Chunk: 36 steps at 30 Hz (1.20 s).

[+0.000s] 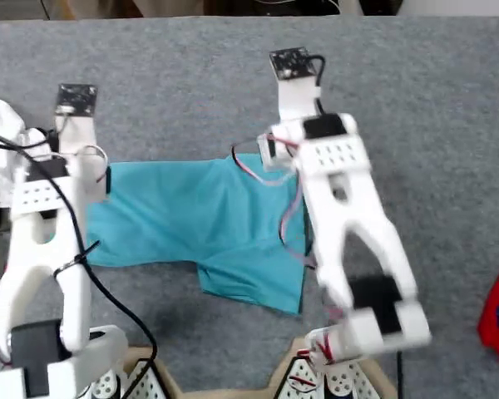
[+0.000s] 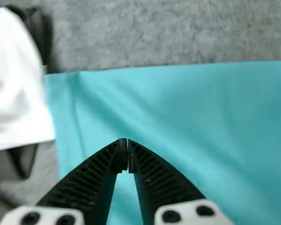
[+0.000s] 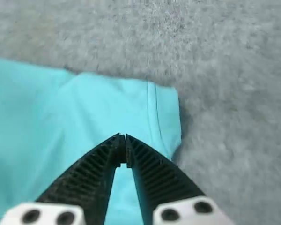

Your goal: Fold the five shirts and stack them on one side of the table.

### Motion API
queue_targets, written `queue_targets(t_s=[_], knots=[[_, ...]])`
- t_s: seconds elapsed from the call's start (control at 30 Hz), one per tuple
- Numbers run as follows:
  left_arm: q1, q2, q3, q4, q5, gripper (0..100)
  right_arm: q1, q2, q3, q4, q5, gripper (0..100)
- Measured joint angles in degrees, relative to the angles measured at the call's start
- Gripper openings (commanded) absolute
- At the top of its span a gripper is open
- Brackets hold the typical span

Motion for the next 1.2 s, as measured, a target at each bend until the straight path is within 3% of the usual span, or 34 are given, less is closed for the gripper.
queue_targets(t_s=[0.13,0.43,0.67,0.87,1.2], knots=[[0.18,4.31,3.25,-8.26,0.97,2,0.00,15.30,-10.11,-0.18,-1.49,0.5],[-3.43,17.14,0.09,-10.20,0.97,2,1.05,32.70,-22.15,-0.18,-1.41,0.5],[-5.45,27.34,-14.95,1.76,-1.23,2,7.30,39.47,-32.35,0.97,1.85,0.5],[-5.27,34.64,-26.46,13.36,-1.67,2,8.35,45.27,-43.16,6.95,3.34,0.5],[-7.03,36.31,-37.54,15.65,-1.67,2,10.81,49.76,-59.08,16.88,4.22,0.6]])
